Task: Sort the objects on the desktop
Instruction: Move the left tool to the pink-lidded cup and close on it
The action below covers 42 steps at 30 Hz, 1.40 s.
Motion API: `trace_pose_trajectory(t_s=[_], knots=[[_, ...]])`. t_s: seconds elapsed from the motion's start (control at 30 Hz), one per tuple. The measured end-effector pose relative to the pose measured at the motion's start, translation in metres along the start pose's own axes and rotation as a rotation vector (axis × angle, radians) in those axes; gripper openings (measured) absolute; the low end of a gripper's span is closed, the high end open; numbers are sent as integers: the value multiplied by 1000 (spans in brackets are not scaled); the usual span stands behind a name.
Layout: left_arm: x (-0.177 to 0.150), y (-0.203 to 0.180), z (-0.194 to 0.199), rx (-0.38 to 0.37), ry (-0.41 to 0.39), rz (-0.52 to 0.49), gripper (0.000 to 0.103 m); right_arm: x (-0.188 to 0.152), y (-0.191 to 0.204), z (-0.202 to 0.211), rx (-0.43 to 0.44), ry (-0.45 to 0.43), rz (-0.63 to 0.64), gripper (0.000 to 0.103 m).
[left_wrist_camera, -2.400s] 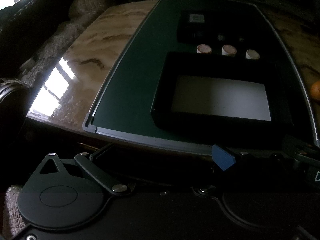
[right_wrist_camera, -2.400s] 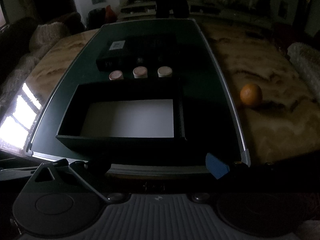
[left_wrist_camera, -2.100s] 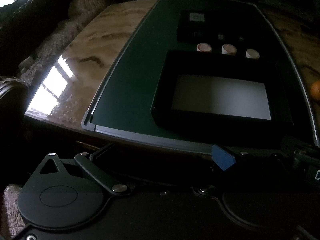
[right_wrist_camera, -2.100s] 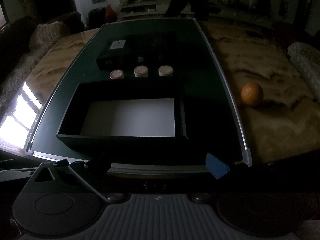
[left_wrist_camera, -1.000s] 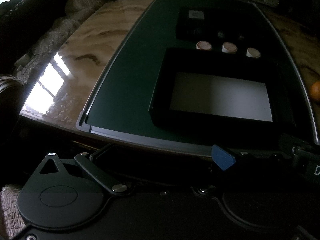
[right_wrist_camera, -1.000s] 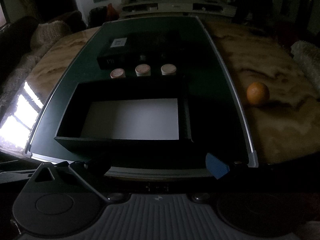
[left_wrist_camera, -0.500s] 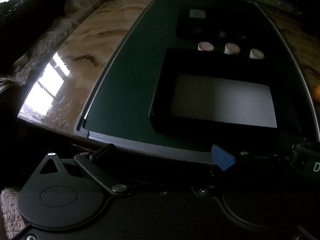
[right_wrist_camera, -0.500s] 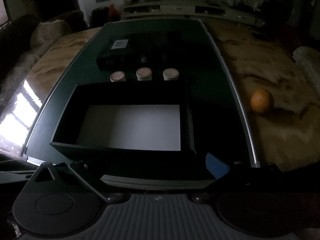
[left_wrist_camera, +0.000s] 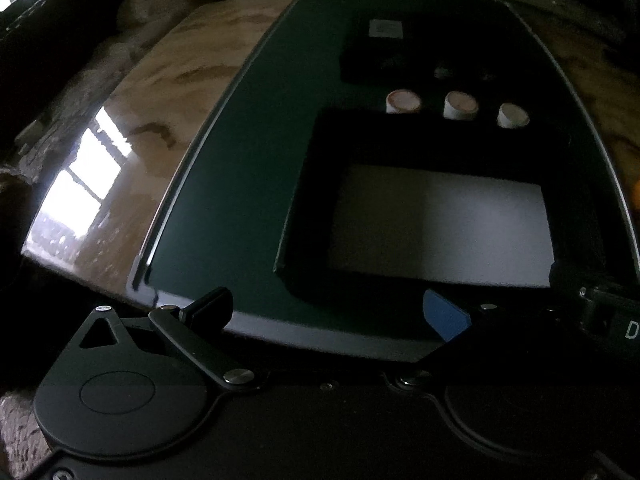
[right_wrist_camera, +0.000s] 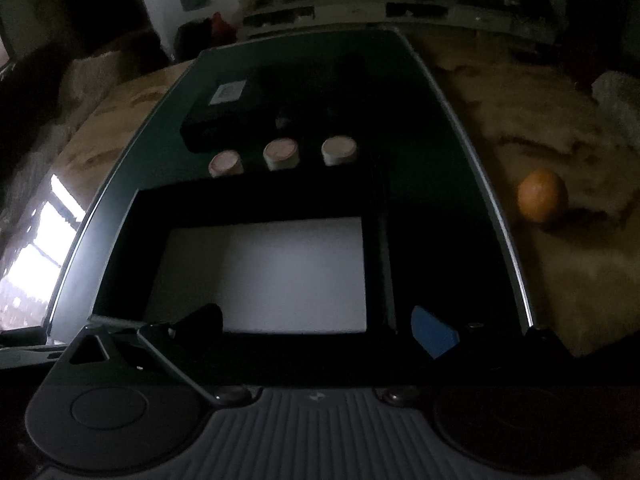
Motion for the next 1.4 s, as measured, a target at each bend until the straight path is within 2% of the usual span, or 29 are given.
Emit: trace_pose_trajectory(t_s=[0.2,0.37,0.47,0.67,0.83,0.97,1.13,1.4], knots=[[18,-11,-14,-7,-24,-14,103,8,-11,-17,-30,-19,-14,103],[40,-16,-29,-8,-46,-5,103,10,-26,-23,-69,-81,-82,103],[57,-19,-41,1,-64,-4,103,9,-27,-28,-92,-89,-65,103],[97,-27,-69,19,-106,-6,103,0,-26,-34,-62,-70,-107,103],[121,-36,-98,26,-105,-11,100,-5,-27,-36,-56,-56,-114,103],[131,-43,-120,27,-101,-12,100,-7,-29,-37,-35,-49,-131,103],[136,-47,-149,22,-58,-1,95,-7,-30,-38,-14,-48,-143,103],[136,-46,-170,24,-45,17,91,-8,-22,-40,11,-50,-128,103]])
Point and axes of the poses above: each gripper's, at about its wrist camera, not at the fingertips, and z roughly against the way its jaws point, y to its left, x to its top, the point moved 10 cm from there along -z, roughly the way its jaws point, and after that the axes turned 9 degrees about -y, right-handed, at the moved point
